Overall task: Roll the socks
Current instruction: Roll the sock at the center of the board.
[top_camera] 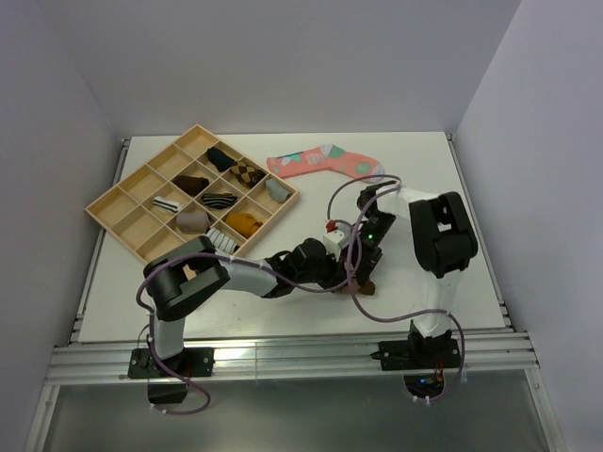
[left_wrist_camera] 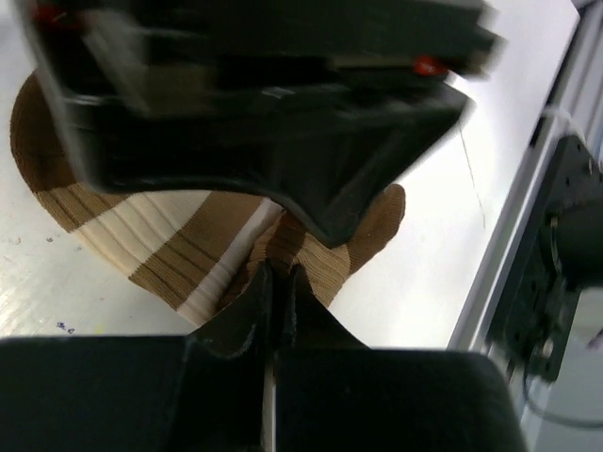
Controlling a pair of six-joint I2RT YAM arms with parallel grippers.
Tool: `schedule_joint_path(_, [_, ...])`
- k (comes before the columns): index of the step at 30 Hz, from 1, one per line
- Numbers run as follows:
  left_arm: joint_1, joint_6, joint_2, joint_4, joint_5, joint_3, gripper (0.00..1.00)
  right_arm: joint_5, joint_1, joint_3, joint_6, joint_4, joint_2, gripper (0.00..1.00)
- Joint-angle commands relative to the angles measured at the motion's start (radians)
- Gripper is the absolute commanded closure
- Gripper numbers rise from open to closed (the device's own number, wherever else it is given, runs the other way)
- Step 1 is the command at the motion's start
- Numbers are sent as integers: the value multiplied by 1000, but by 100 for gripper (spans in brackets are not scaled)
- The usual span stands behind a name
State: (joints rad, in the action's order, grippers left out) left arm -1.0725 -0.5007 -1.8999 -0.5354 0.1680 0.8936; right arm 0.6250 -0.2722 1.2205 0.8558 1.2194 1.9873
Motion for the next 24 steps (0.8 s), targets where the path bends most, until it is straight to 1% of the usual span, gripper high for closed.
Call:
schedule_joint_path(1, [-32, -110, -59, 235, -100, 5, 100, -82, 1, -59, -104, -304, -149, 65])
schedule_joint_path(2, [-35, -137, -56, 253, -120, 2, 100, -90, 1, -82, -125, -342, -186, 62])
schedule_joint_path(3, [-35, -188, -48, 259, -119, -5, 99, -102, 2, -117, -165, -374, -218, 59])
schedule_joint_path(4, [-35, -202, -47, 278, -111, -18, 100, -119, 4, -133, -182, -423, -278, 57])
schedule_joint_path(8, [-37, -280, -44, 334, -127, -33, 100, -116, 16, -162, -227, -459, -386, 54])
schedule_joint_path(13, [-37, -340, -10, 393, -128, -61, 100, -143, 56, -190, -244, -471, -507, 54])
schedule_joint_path(15, [-37, -372, -8, 466, -149, -47, 100, -139, 68, -208, -227, -466, -557, 53])
schedule_joint_path(17, [-35, -387, -11, 506, -159, -42, 100, -140, 88, -225, -215, -466, -585, 53])
schedule_joint_path(18, [-30, -391, -13, 558, -163, -30, 100, -131, 96, -230, -207, -463, -608, 53])
schedule_joint_path(20, [-23, -404, -13, 586, -159, -24, 100, -111, 108, -254, -166, -448, -633, 53])
schedule_joint_path(24, [6, -409, -5, 615, -95, -24, 100, -38, 107, -309, -57, -393, -725, 53])
